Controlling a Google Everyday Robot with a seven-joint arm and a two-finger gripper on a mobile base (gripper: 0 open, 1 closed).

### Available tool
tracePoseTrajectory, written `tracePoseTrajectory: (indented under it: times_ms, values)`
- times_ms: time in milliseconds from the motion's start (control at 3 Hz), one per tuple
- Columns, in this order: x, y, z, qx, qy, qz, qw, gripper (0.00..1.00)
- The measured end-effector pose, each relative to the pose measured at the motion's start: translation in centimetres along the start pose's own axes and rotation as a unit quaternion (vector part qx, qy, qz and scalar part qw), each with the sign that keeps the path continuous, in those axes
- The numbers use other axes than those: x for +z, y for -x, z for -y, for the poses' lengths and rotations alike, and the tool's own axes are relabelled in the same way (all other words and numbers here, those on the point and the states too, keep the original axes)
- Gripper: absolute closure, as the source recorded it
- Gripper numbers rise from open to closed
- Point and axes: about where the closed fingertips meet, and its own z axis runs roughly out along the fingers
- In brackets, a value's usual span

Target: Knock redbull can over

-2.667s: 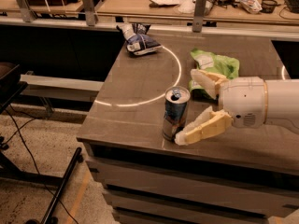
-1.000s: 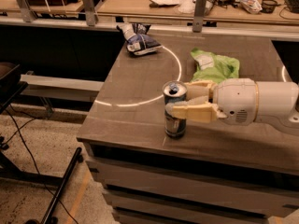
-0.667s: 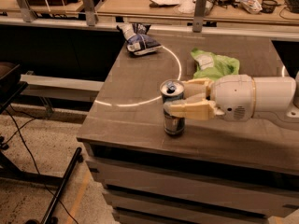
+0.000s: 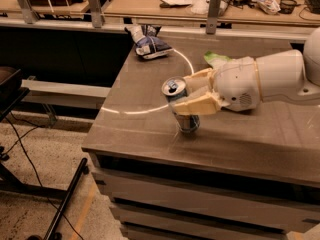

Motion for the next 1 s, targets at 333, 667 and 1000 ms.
tracePoseTrajectory:
  times_ms: [333, 667, 1000]
  values:
    - [1.0, 0.4, 0.7, -0.027, 0.001, -0.089, 0.9957, 0.83]
    - [3.3, -0.3, 0.3, -0.042, 0.014, -0.210, 0.9767, 0.78]
    - [4.4, -1.7, -0.1, -0.048, 0.020, -0.298, 0.9533, 0.57]
